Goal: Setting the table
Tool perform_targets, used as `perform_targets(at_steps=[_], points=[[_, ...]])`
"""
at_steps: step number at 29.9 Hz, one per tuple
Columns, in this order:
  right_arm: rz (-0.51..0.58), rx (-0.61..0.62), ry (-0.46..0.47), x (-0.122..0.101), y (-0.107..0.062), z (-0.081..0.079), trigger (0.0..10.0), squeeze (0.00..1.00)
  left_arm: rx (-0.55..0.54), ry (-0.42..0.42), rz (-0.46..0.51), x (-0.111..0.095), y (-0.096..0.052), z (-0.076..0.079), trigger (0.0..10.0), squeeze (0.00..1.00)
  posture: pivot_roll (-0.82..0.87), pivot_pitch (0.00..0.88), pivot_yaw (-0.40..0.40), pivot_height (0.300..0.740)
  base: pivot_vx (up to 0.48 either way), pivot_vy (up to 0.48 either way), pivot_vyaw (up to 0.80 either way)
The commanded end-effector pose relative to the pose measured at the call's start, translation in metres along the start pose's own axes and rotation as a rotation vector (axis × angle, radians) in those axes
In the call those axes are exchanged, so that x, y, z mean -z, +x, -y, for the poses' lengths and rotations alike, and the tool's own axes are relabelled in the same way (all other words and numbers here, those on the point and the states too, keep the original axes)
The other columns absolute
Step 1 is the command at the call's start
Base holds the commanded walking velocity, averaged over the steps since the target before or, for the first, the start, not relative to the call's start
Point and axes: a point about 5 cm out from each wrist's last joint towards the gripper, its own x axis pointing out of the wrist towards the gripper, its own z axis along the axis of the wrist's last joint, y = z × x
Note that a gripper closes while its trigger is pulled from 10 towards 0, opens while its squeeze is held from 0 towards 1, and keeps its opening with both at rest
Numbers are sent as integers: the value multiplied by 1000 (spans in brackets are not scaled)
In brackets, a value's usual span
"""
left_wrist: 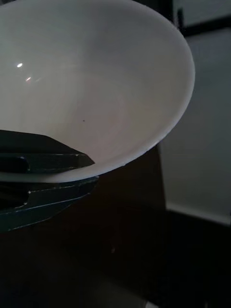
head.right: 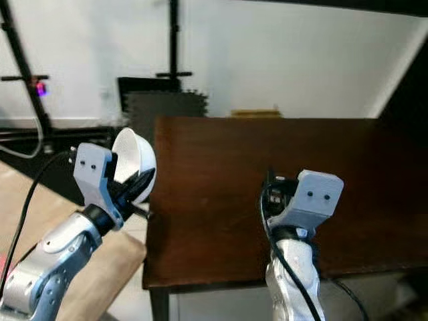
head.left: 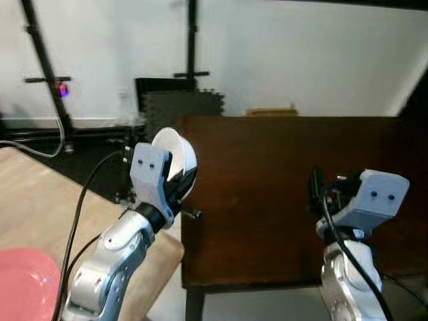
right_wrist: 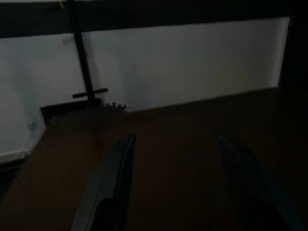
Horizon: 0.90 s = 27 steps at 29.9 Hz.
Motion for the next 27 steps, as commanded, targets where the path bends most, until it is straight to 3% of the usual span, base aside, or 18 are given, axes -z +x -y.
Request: perform_targets(at_steps=[1, 5, 14, 27], points=[[-8, 16, -5, 1, -1, 4, 10000, 0, 13, 3, 3, -1, 1, 3, 10000, 0, 53, 27, 27, 740, 0, 0, -800], [-8, 16, -5, 1, -1, 4, 10000, 0, 14, 4, 5, -1, 1, 3, 10000, 0, 54, 26, 26, 740, 0, 0, -800], [-3, 10, -11, 1, -1, 3, 10000, 0, 7, 10, 13, -1, 2, 2, 10000, 0, 52, 25, 25, 740, 0, 0, 0], [-4, 7, -14, 2, 0, 3, 10000, 0, 7, 13, 15, -2, 2, 3, 10000, 0, 54, 25, 23, 740, 0, -448, 0]])
